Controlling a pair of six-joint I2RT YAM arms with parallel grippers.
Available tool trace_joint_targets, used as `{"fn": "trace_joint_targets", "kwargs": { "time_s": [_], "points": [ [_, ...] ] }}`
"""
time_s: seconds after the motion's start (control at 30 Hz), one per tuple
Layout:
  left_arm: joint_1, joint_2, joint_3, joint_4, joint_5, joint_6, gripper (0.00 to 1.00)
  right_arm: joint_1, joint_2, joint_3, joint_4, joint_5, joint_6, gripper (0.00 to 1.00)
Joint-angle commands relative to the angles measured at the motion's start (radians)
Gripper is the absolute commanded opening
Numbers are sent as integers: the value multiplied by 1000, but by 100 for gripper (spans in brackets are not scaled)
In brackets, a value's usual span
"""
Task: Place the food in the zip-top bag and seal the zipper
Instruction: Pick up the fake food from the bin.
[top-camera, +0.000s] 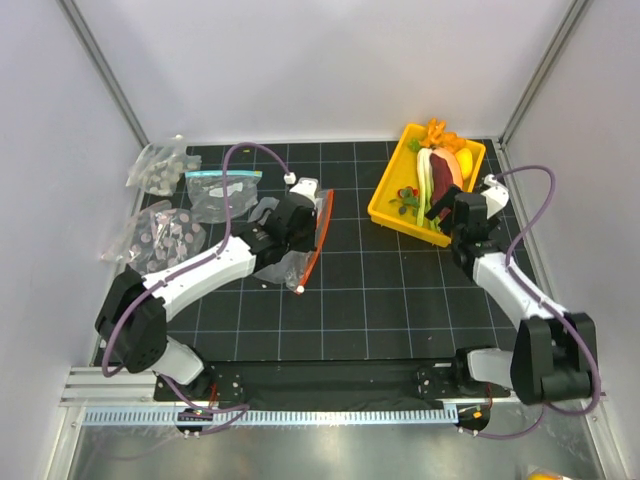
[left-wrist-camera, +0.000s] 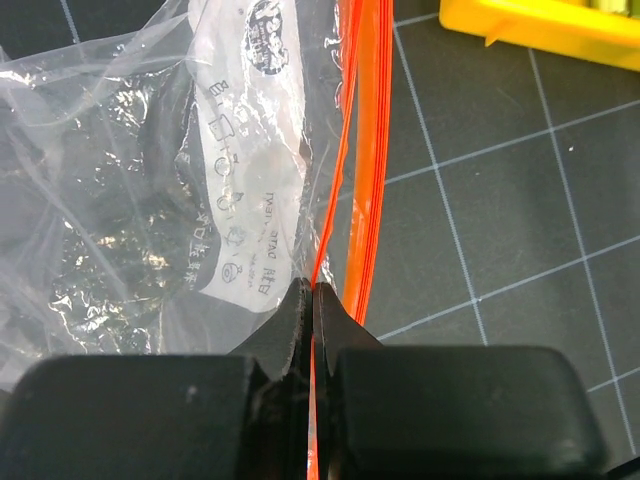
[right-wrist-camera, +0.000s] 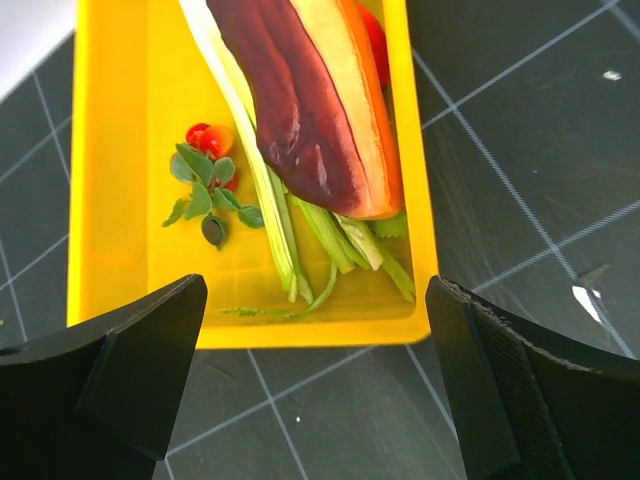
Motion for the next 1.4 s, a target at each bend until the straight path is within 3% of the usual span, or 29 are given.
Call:
{"fn": "trace_joint_targets", "kwargs": {
  "time_s": [0.0,0.2,0.37,0.5,0.77,1.07,1.13,1.27,1.37],
  "points": [
    [2,-49,-19,59,-16,-26,0,-27,82,76,77,-101,6,100],
    [2,-129,-95,131,-64,-91,0,-35,266,213,111,-27,-69,99],
    [2,-155,-123,121,-203,-220,0,-44,392,331,120,30,-143,100],
    [2,-158,-120,112,-182,-238,0,-55,481,418,83,77,-151,100],
    [2,-290,-295,343,-114,-218,0,-122,639,564,21,17,-108,100],
    [0,-310,-304,372,-72,-163,0,-133,805,687,-93,-188,-48,99],
    [0,-314,-307,372,-79,-160,0,-133,802,669,-84,-202,-45,96],
    [0,-331,-309,366,-102,-155,0,-135,725,587,-23,-202,-36,79],
    [0,-350,-307,356,-108,-142,0,-133,640,531,-9,-196,-33,76]
  ]
}}
